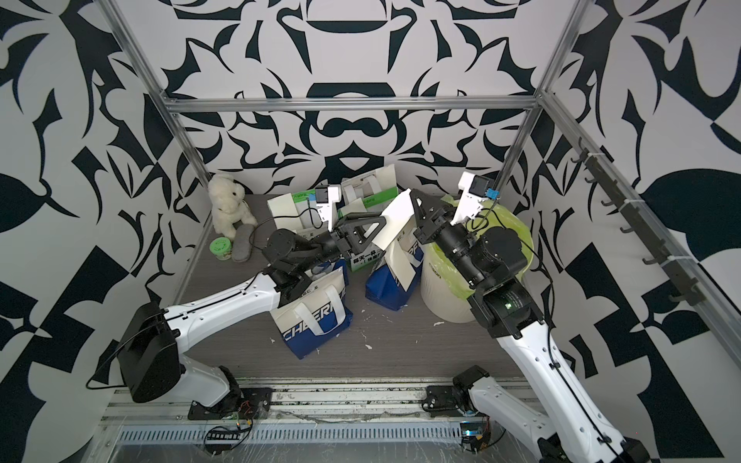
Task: Shred takeout receipts and throw away
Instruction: Shred the takeout receipt.
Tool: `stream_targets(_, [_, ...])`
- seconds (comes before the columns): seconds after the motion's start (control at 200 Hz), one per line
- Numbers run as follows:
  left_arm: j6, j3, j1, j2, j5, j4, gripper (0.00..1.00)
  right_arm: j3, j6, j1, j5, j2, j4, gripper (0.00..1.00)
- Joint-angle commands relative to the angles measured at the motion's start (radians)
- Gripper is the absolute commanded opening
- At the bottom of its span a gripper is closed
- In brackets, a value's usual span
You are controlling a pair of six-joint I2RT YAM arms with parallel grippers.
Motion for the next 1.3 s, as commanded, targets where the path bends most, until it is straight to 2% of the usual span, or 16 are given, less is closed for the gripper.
stream_targets(0.0, [0.000,0.035,-0.004,0.014,0.021,0.021,0.31,0.007,-0.006,0.000,0.010,-0.004,0.037,0.00])
stream_targets(0.125, [-0.004,0.040,-0.004,0.015,0.015,0.015,0.08,0.010,-0.008,0.000,0.006,-0.002,0.029,0.00])
stream_targets(0.19, [0.000,0.040,-0.004,0.012,0.006,0.007,0.00,0.011,-0.013,0.000,0.003,-0.002,0.021,0.00])
stream_targets(0.25, [0.014,0.041,-0.004,0.004,0.005,-0.014,0.00,0.019,-0.019,0.000,-0.007,0.002,0.002,0.00])
stream_targets(0.285, [0.017,0.046,-0.004,-0.005,0.006,-0.046,0.00,0.031,-0.027,0.000,-0.014,0.007,-0.027,0.13])
stream_targets(0.33, [0.010,0.079,0.008,-0.014,0.037,-0.153,0.00,0.047,-0.046,0.000,-0.048,0.014,-0.059,0.44])
stream_targets(0.36, [0.009,0.111,0.020,-0.020,0.074,-0.238,0.00,0.067,-0.064,0.000,-0.070,0.020,-0.101,0.57])
stream_targets(0.475, [0.117,0.202,0.044,-0.053,0.181,-0.574,0.00,0.153,-0.161,0.000,-0.136,0.048,-0.308,0.74])
stream_targets(0.595, [0.408,0.314,0.052,-0.108,0.211,-1.052,0.00,0.205,-0.292,0.000,-0.172,0.031,-0.477,0.87])
stream_targets(0.65, [0.549,0.374,0.054,-0.120,0.213,-1.276,0.00,0.229,-0.354,0.000,-0.207,0.029,-0.550,0.88])
stream_targets(0.71, [0.662,0.427,0.055,-0.128,0.216,-1.462,0.00,0.251,-0.424,0.000,-0.299,0.035,-0.610,0.87])
stream_targets(0.835, [0.803,0.483,0.057,-0.156,0.257,-1.681,0.00,0.259,-0.541,0.000,-0.452,0.043,-0.665,0.84])
stream_targets(0.97, [0.843,0.437,0.057,-0.234,0.301,-1.701,0.00,0.274,-0.632,0.000,-0.602,0.071,-0.703,0.84])
stream_targets(1.14, [0.833,0.383,0.057,-0.310,0.332,-1.667,0.00,0.345,-0.668,0.000,-0.766,0.181,-0.794,0.81])
stream_targets(1.295, [0.813,0.383,0.056,-0.295,0.355,-1.666,0.00,0.346,-0.660,0.000,-0.829,0.216,-0.768,0.79])
